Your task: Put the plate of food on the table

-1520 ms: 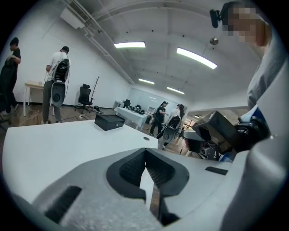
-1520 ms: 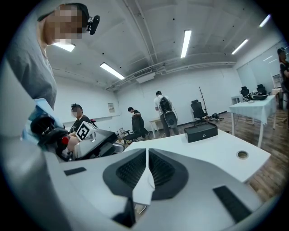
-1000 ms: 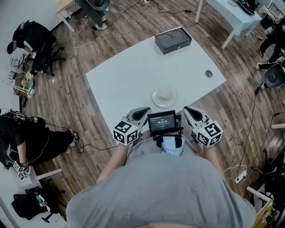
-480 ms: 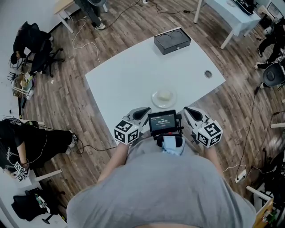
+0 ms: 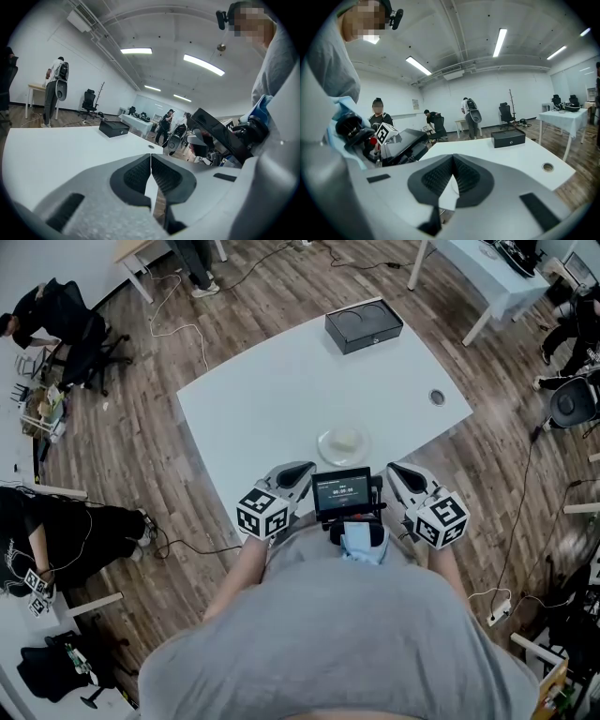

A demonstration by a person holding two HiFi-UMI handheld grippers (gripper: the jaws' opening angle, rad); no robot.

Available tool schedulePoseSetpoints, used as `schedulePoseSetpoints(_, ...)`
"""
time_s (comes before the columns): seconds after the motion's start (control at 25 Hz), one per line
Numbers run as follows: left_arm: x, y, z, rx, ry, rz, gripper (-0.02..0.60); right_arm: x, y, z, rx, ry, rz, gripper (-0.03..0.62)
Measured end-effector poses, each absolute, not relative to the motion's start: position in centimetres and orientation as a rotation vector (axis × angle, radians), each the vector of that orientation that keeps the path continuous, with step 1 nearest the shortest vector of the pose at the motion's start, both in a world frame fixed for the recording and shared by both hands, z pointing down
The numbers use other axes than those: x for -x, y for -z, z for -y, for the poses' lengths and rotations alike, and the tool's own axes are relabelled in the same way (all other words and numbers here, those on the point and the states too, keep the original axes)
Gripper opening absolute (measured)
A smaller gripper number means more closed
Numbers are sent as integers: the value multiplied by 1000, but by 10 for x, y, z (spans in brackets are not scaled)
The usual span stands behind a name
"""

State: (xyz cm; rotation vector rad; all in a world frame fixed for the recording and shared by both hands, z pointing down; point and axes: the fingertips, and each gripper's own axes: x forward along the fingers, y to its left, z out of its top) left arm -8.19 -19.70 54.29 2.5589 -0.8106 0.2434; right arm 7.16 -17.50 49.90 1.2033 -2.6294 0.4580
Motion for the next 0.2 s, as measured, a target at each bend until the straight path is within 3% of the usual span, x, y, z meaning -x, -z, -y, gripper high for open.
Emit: schedulePoseSetpoints(0.2, 84, -543, 199, -2552, -225, 814, 19, -71, -498, 177, -1196, -453, 2629, 29)
